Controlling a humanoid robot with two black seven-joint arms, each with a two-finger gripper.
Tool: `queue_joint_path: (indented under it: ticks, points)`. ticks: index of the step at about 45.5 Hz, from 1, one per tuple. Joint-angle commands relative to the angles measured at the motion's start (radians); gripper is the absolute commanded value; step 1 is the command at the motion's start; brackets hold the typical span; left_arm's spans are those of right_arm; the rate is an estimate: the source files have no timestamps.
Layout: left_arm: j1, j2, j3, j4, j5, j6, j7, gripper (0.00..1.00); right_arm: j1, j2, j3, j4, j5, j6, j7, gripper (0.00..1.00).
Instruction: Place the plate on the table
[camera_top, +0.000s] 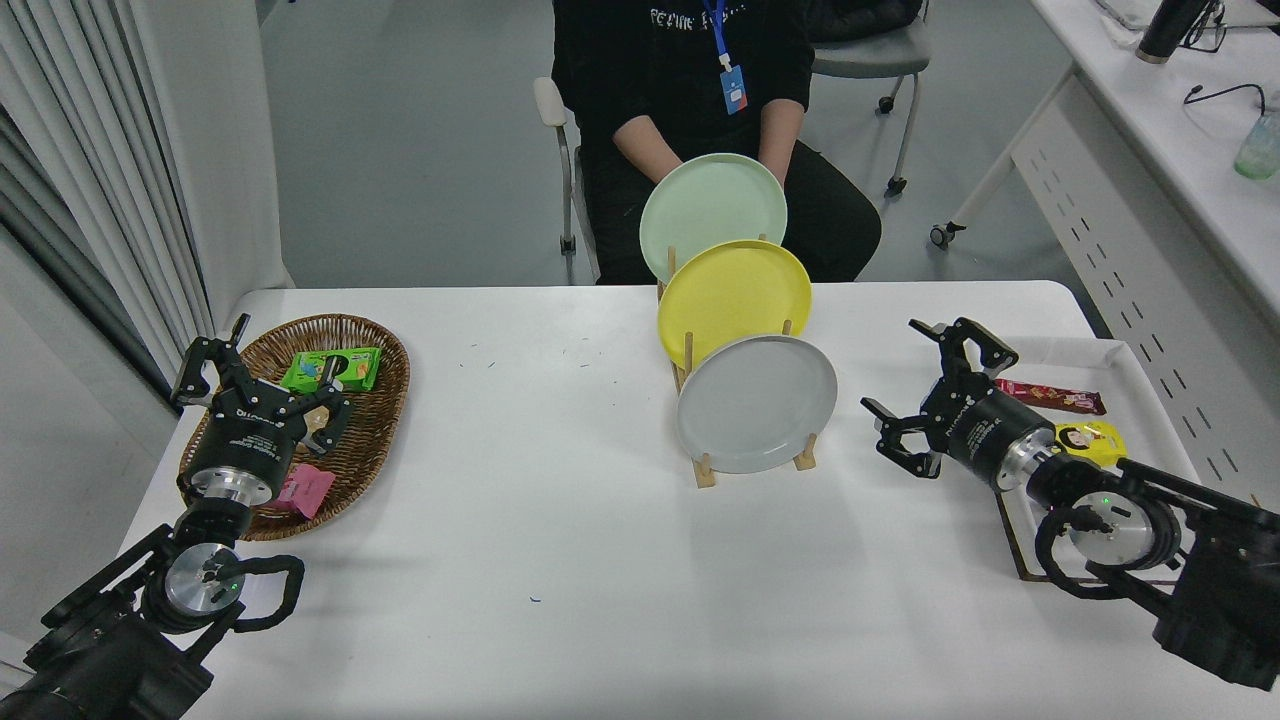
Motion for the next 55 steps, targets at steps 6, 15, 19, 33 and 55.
queue_joint_path:
  ticks: [6,15,19,33,55]
  points:
    - [0.0,0.0,0.0,0.0,0.0,0.0,0.0,0.98,-0.01,0.051,0.037,0.036,0.036,-0.109,-0.001,1.0]
    - [0.0,0.0,0.0,0.0,0.0,0.0,0.0,0.98,0.01,0.074,0.058,0.042,0.034,-0.126,-0.001,1.0]
    - [0.0,0.0,0.0,0.0,0.0,0.0,0.0,0.98,0.019,0.097,0.058,0.042,0.034,-0.146,-0.001,1.0]
    - [0.0,0.0,0.0,0.0,0.0,0.0,0.0,0.98,0.036,0.165,0.058,0.042,0.031,-0.214,-0.001,1.0]
    - [0.0,0.0,0.0,0.0,0.0,0.0,0.0,0.98,0.135,0.189,0.034,0.04,0.016,-0.326,-0.003,1.0]
